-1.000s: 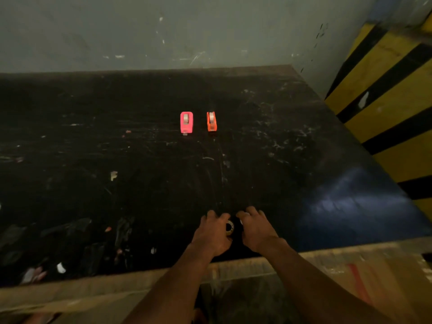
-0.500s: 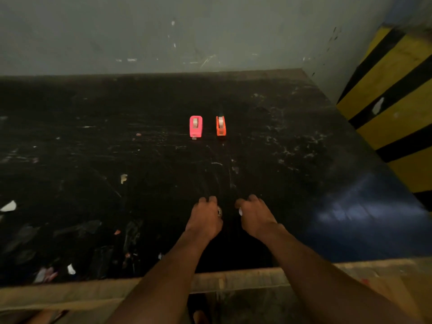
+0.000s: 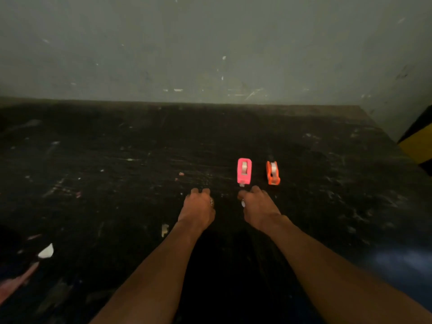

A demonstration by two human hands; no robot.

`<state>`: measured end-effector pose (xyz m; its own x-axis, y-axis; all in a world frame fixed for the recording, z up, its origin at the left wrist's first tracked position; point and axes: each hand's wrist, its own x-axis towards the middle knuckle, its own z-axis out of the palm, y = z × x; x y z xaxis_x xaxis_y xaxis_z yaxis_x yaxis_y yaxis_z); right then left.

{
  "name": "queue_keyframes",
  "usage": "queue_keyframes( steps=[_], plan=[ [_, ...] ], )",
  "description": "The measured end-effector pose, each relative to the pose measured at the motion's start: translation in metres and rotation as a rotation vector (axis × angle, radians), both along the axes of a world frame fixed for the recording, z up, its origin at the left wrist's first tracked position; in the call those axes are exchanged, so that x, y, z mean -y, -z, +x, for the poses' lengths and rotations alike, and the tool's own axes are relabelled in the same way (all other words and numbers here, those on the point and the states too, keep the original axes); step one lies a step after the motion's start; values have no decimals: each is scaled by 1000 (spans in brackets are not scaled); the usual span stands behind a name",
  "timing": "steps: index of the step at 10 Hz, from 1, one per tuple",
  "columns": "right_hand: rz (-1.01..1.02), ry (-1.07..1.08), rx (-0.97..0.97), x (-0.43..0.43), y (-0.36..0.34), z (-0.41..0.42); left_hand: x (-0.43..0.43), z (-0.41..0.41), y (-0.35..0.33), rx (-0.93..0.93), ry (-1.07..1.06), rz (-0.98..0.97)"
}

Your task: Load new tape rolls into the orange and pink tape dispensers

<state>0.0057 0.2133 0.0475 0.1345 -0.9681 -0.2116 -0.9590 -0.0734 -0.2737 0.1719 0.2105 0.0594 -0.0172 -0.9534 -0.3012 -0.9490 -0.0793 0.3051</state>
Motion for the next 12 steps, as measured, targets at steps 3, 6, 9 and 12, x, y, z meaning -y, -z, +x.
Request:
queue_keyframes(
  steps=[3, 6, 9, 12],
  plan=[
    [93, 35, 8, 125, 30, 43, 132, 43, 34, -64, -6, 42],
    [146, 92, 25, 199, 87, 58, 204, 39, 97, -78, 36, 73],
    [150, 119, 24, 210, 99, 59, 215, 34, 115, -121, 10, 24],
    [202, 201, 112, 165, 77, 56, 168, 39, 94, -143, -50, -3]
  ],
)
